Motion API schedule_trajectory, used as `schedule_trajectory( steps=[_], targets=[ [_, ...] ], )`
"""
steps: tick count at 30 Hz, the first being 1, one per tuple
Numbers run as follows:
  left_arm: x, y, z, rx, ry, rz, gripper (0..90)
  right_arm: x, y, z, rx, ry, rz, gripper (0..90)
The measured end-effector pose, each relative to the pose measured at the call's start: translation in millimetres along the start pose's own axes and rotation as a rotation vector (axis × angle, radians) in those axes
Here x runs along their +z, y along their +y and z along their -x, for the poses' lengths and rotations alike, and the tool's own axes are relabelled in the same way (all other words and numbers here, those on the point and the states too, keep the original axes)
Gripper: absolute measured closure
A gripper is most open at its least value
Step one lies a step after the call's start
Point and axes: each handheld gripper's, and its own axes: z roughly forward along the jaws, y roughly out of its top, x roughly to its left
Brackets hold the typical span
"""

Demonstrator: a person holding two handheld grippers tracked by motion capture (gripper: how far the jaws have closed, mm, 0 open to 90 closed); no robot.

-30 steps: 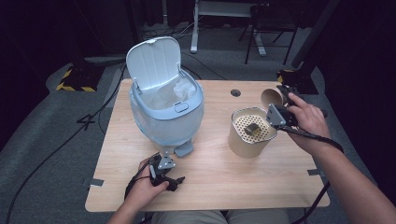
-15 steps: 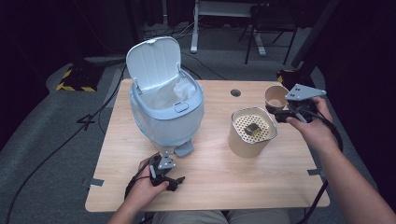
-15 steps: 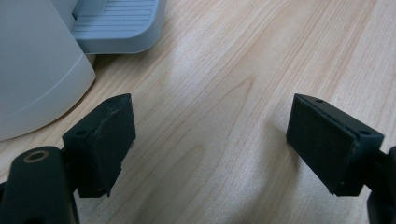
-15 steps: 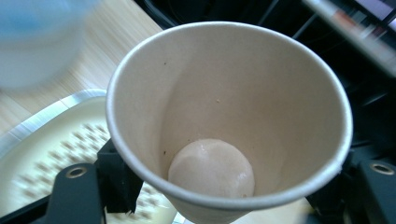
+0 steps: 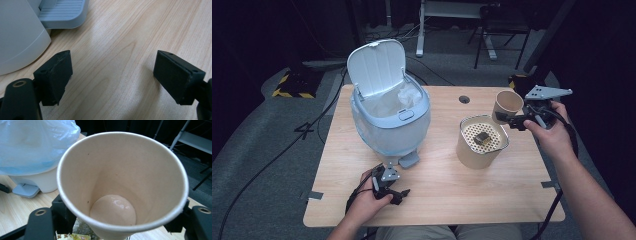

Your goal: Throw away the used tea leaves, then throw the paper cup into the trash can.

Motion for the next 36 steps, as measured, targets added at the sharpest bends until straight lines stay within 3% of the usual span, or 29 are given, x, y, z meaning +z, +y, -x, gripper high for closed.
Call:
schedule_trajectory(
  steps=[7,11,16,20,22,23,29,36],
  targets=[
    [0.1,0.1,0.0,-0.002,-0.001,0.001,16.2,1.4,11.5,-4.3,-0.024,0.037,0.050,28.0],
    [0.1,0.0,0.1,-0.002,0.000,0.001,16.2,3.6,18.4,-7.9,-0.056,0.037,0.054,27.9],
    [0.2,0.1,0.1,0.000,0.001,0.002,16.2,8.1,31.3,-15.0,-0.082,0.082,0.064,28.0],
    [0.1,0.1,0.0,0.002,0.001,0.001,16.2,15.9,44.1,-23.4,-0.097,0.134,0.064,27.9],
    [0.1,0.1,0.0,0.002,0.001,0.001,16.2,24.1,54.2,-28.9,-0.091,0.187,0.069,27.9],
    [0.1,0.1,0.0,0.002,0.001,0.001,16.2,24.1,54.2,-28.9,-0.091,0.187,0.069,27.9],
    [0.0,0.1,0.0,0.001,-0.001,0.000,16.2,45.0,79.7,-35.0,-0.113,0.325,0.085,27.8],
    [-0.5,-0.7,1.4,-0.002,0.006,0.003,16.5,61.9,106.0,-38.5,-0.134,0.415,0.097,27.9]
  ],
)
